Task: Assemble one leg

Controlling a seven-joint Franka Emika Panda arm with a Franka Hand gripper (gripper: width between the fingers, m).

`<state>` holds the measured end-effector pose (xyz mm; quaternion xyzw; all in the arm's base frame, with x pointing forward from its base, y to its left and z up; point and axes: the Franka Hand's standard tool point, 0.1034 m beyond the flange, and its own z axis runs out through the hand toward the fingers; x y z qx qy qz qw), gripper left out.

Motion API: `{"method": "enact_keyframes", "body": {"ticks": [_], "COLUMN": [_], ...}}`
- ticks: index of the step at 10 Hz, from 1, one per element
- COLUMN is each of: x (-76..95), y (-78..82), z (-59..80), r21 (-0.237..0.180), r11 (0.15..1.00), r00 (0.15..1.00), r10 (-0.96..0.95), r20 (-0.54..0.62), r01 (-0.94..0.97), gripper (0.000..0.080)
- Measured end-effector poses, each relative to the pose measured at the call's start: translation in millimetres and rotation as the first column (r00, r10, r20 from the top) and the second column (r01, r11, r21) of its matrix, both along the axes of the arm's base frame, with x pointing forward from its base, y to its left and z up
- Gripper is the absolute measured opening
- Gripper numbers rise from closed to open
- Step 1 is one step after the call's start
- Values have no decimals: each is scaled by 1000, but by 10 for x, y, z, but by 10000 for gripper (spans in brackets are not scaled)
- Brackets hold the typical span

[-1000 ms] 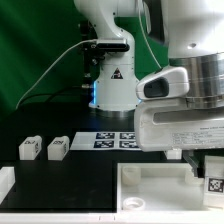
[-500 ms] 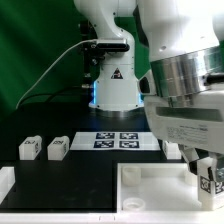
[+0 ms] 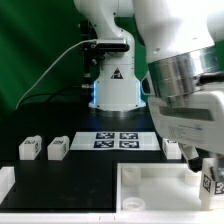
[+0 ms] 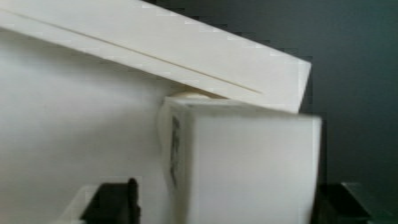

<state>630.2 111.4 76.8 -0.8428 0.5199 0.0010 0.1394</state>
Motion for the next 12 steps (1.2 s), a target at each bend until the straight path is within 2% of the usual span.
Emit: {"method": "enact_keyframes", "body": {"ticks": [1,2,3,5,6,8,9,10,11,12], "x": [19,20,21,38,38,63,79,75,75,76], "y": [7,40,134,113,117,146,141,148,150,149], "z": [13,23,59,53,55,60,57,55,55,55], "r21": [-36,-77,-137,-179,-203,-273,-284,-273,-269,-260], "r11": [981,927,837,722,638,298,279,337,358,416], "r00": [980,927,842,726,640,313,293,350,372,430], "r10": [194,371,538,686,766,950,956,937,928,903], "r20": [46,54,38,59,64,-12,-7,-1,1,4], "r01": [-192,-367,-529,-668,-743,-915,-917,-901,-894,-871], "gripper": [517,621,641,648,648,648,648,526,391,391]}}
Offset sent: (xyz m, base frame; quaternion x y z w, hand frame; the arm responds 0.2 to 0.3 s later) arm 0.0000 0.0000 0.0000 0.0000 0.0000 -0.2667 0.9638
